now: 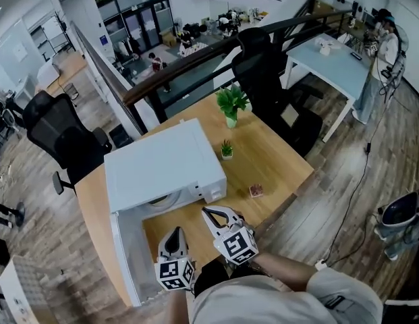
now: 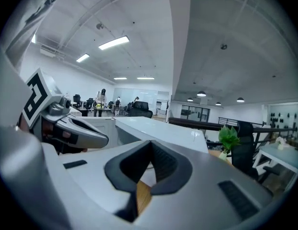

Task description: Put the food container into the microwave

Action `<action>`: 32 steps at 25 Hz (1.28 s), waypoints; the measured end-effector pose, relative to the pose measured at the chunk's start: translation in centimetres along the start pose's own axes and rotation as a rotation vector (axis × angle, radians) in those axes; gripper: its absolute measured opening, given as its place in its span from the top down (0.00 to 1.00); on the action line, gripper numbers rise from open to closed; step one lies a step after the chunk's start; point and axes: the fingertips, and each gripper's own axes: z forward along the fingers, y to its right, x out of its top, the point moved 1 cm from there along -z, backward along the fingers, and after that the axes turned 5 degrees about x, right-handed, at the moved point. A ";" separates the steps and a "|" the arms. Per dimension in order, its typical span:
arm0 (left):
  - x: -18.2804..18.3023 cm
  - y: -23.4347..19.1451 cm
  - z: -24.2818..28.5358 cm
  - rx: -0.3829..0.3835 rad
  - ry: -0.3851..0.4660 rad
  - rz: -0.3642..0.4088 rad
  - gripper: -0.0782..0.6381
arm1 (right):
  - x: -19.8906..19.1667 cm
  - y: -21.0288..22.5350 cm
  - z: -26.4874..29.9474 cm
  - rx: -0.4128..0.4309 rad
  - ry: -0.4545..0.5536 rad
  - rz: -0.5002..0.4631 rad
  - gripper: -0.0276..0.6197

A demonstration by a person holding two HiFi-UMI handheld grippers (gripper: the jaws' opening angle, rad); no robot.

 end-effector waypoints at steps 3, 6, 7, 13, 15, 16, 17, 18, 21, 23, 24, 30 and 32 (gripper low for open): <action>2.6 0.5 0.1 -0.022 0.054 0.010 0.87 | 2.7 1.0 -0.9 -0.028 0.043 -0.011 0.95; 5.2 0.8 0.5 -0.029 0.112 0.037 0.87 | 4.3 2.2 -1.3 -0.054 0.104 -0.010 0.95; 6.0 0.9 0.6 -0.029 0.130 0.041 0.87 | 4.9 2.6 -1.5 -0.056 0.111 -0.012 0.95; 9.8 0.6 0.8 -0.005 0.225 0.043 0.87 | 7.8 4.0 -2.3 -0.074 0.168 -0.017 0.95; 10.7 0.7 0.8 0.005 0.251 0.034 0.87 | 8.2 4.4 -2.4 -0.084 0.190 -0.005 0.95; 11.1 0.9 0.8 0.004 0.259 0.032 0.87 | 8.5 4.6 -2.4 -0.086 0.189 -0.009 0.95; 11.4 1.0 0.9 0.002 0.265 0.033 0.87 | 8.9 4.8 -2.4 -0.085 0.181 -0.022 0.95; 11.7 1.2 1.0 -0.002 0.269 0.035 0.87 | 9.2 4.9 -2.3 -0.084 0.173 -0.035 0.95; 12.2 1.3 1.2 -0.010 0.281 0.032 0.87 | 9.8 4.9 -2.0 -0.083 0.183 -0.046 0.95; 12.3 1.1 1.3 -0.009 0.284 0.024 0.87 | 10.1 4.8 -1.8 -0.078 0.173 -0.064 0.95; 12.4 1.0 1.3 -0.007 0.285 0.021 0.87 | 10.1 4.8 -1.7 -0.075 0.171 -0.067 0.95; 12.5 0.4 1.4 0.004 0.292 0.012 0.87 | 10.2 4.8 -1.1 -0.069 0.181 -0.063 0.95; 12.3 0.3 1.5 0.003 0.287 0.012 0.87 | 10.1 4.7 -0.9 -0.074 0.192 -0.051 0.95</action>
